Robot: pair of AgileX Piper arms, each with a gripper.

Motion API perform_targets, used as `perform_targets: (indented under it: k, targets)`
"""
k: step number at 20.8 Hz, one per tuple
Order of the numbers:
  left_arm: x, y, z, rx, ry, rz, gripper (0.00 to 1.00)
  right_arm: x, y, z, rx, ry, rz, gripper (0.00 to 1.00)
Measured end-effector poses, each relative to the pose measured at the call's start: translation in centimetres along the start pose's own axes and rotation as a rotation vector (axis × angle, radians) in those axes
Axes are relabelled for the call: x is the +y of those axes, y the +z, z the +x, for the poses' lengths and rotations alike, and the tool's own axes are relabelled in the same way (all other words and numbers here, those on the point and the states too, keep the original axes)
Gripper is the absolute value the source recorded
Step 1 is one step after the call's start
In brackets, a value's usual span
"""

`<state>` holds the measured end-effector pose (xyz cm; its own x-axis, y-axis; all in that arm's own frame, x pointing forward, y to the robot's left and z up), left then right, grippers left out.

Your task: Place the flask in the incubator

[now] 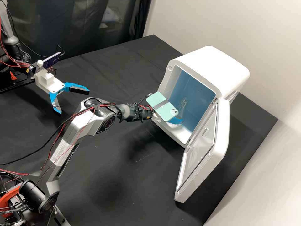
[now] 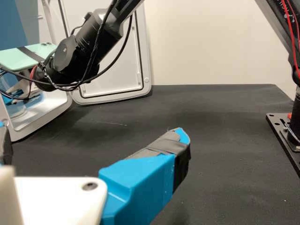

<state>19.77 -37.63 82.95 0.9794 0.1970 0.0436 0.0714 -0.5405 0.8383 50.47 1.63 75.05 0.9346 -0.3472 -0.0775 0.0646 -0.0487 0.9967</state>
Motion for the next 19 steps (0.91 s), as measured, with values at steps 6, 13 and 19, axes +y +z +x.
perform_targets:
  k: [6, 13, 19]
  targets:
    - [0.09, 0.1, -0.1, -0.002, 0.006, 0.001, 1.0, 0.8, -0.1, -0.3, 0.024, 0.004, 0.055, 1.0]
    - [0.01, 0.2, -0.2, -0.001, 0.006, -0.003, 1.0, 2.9, 1.1, -1.7, 0.062, -0.011, 0.102, 1.0]
    - [0.01, 0.2, -0.2, -0.001, 0.006, -0.004, 1.0, 4.3, 3.5, -3.2, 0.075, 0.0, 0.132, 1.0]
